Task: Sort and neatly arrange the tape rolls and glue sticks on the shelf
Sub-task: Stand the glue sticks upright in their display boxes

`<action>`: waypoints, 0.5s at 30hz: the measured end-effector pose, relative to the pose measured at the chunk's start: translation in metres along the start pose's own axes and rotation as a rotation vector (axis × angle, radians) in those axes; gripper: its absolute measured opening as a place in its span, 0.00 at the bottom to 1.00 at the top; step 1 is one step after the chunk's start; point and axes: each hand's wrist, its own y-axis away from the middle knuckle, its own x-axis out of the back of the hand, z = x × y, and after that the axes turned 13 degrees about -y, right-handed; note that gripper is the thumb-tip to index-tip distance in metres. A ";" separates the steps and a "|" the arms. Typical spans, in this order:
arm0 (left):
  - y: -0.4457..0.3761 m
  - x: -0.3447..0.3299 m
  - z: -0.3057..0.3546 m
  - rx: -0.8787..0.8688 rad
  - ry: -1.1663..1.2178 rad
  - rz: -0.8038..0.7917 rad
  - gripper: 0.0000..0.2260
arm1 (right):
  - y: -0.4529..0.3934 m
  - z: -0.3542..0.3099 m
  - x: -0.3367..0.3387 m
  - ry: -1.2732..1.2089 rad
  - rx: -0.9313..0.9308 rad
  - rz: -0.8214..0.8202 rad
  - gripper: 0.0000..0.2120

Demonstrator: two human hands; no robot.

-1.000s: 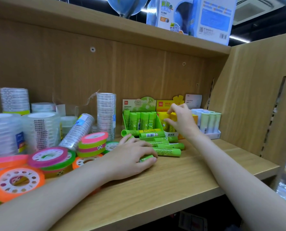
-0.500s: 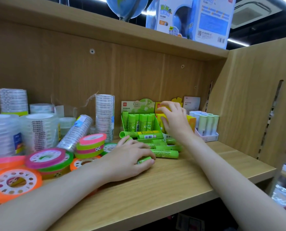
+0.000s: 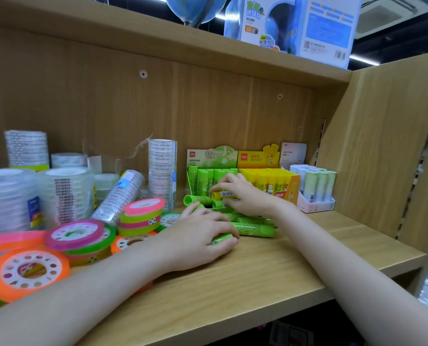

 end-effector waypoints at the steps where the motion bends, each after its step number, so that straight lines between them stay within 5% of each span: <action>1: 0.000 0.000 0.000 0.000 -0.001 0.001 0.16 | 0.001 0.000 0.000 0.014 -0.001 0.006 0.18; 7: 0.000 -0.001 -0.001 -0.002 0.001 -0.004 0.16 | 0.011 0.014 0.007 0.006 0.028 0.052 0.17; 11: 0.000 0.000 -0.001 0.003 0.004 -0.003 0.16 | 0.019 0.017 0.023 -0.321 0.062 0.526 0.13; 15: 0.000 -0.001 0.000 0.004 0.010 -0.007 0.16 | 0.022 0.032 0.034 -0.256 0.042 0.832 0.07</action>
